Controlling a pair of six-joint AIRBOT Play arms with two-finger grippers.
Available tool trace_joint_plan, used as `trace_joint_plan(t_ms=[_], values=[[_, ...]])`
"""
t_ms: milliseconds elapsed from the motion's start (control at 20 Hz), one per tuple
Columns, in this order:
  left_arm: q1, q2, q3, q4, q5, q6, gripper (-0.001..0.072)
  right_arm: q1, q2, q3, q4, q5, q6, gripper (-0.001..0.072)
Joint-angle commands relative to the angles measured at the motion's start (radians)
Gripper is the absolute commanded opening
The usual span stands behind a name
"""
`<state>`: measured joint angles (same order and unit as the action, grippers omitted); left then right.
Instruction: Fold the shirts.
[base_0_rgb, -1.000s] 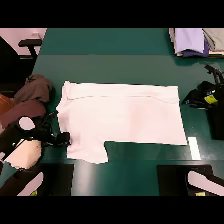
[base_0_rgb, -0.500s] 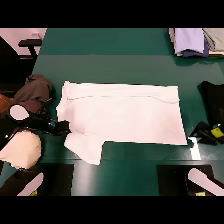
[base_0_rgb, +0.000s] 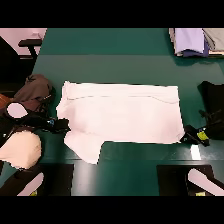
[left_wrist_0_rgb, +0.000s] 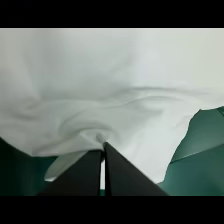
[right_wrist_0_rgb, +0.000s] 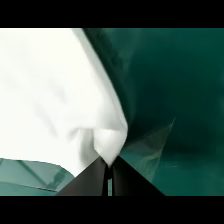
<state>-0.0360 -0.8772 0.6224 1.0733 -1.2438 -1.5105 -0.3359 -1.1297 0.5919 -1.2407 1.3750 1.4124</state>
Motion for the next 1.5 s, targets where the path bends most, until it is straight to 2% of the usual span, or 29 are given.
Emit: trace_joint_plan(t_ms=[0, 150, 300, 400, 500, 650, 800, 1100, 1400, 1450], values=[[0.000, 0.051, 0.004, 0.058, -0.079, -0.002, 0.0020, 0.043, 0.074, -0.005, -0.011, 0.006, -0.001, 0.0012], [0.000, 0.213, 0.004, 0.116, -0.196, -0.069, 0.0020, 0.043, 0.197, -0.005, -0.105, 0.107, -0.001, 0.0012], [0.000, 0.293, 0.042, 0.073, -0.323, -0.092, 0.0020, 0.042, 0.323, -0.002, -0.189, 0.222, 0.002, 0.0011], [0.000, 0.285, 0.106, 0.076, -0.309, -0.088, 0.0020, 0.042, 0.377, 0.038, -0.200, 0.225, 0.026, 0.0011], [0.000, 0.262, 0.150, 0.102, -0.232, -0.086, 0.0021, 0.043, 0.372, 0.121, -0.193, 0.224, 0.034, 0.0010], [0.000, 0.157, 0.187, 0.134, -0.075, -0.048, 0.0021, 0.068, 0.246, 0.262, -0.151, 0.189, 0.037, 0.0010], [0.000, -0.033, 0.245, 0.151, 0.054, -0.006, 0.0022, 0.171, 0.070, 0.402, -0.141, 0.109, 0.037, 0.0010], [0.000, -0.373, 0.499, 0.193, 0.223, 0.004, 0.0023, 0.269, -0.321, 0.761, -0.138, 0.082, 0.037, 0.0010], [0.000, -0.523, 0.590, 0.182, 0.327, 0.026, 0.0024, 0.277, -0.563, 1.026, -0.074, 0.090, 0.032, 0.0018], [0.000, -0.525, 0.591, 0.180, 0.340, 0.026, 0.0042, 0.274, -0.591, 1.057, -0.040, 0.085, 0.013, 0.0137]])
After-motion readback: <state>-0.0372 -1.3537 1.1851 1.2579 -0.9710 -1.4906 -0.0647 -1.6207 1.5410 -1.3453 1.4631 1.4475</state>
